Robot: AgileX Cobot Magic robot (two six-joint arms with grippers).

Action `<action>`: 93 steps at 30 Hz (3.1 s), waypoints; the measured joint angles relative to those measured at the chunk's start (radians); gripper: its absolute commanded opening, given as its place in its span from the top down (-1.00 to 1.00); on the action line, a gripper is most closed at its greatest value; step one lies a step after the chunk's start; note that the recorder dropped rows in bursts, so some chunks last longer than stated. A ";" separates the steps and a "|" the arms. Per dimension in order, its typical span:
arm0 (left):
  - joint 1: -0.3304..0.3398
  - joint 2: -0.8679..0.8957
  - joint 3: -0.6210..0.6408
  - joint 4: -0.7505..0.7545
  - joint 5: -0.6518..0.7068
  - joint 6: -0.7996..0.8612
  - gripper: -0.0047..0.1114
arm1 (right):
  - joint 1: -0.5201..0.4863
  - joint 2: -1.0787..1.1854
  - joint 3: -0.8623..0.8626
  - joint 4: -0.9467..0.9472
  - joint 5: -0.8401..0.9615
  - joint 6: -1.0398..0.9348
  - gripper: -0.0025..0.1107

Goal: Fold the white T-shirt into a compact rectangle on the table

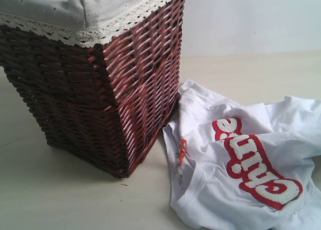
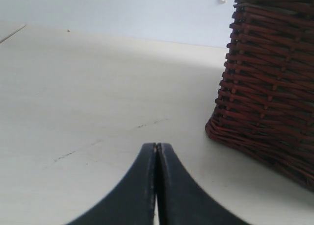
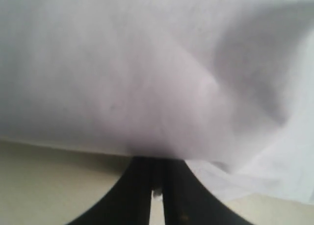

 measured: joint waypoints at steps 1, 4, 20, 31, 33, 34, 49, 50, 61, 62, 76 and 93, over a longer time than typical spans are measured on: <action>0.000 0.000 0.000 0.000 0.000 0.000 0.92 | 0.000 -0.003 0.000 0.002 0.002 0.000 0.96; 0.000 0.000 0.000 0.000 0.000 0.000 0.92 | -0.002 -0.031 0.000 0.005 0.051 -0.001 0.96; 0.000 0.000 0.000 0.000 0.000 0.000 0.92 | -0.001 -0.483 0.023 0.495 0.432 -0.090 0.96; 0.000 0.000 0.000 0.000 0.000 0.000 0.92 | -0.001 -0.592 0.023 0.890 0.465 -0.090 0.96; 0.000 0.000 0.000 0.000 0.000 0.000 0.92 | -0.001 -0.597 0.023 0.831 0.518 -0.080 0.96; 0.000 0.000 0.000 0.000 0.000 0.000 0.92 | -0.001 -0.597 0.023 0.775 0.556 -0.074 0.96; 0.000 0.000 0.000 0.000 0.000 0.000 0.92 | -0.001 -0.597 0.023 -0.353 0.491 0.206 0.96; 0.000 0.000 0.000 0.000 0.000 0.000 0.92 | -0.001 -0.597 0.023 -0.407 0.448 0.249 0.96; 0.000 0.000 0.000 0.000 0.000 0.000 0.92 | -0.001 -0.597 0.023 -0.458 0.267 0.470 -0.02; 0.000 0.000 0.000 0.000 0.000 0.000 0.92 | -0.001 -0.597 0.023 -0.454 0.259 0.473 -0.10; 0.000 0.000 0.000 0.000 0.000 0.000 0.92 | 0.128 -0.507 0.038 0.143 0.704 0.257 0.91; 0.000 0.000 0.000 0.000 0.000 0.000 0.92 | 0.486 -0.045 0.035 0.014 0.349 0.570 0.96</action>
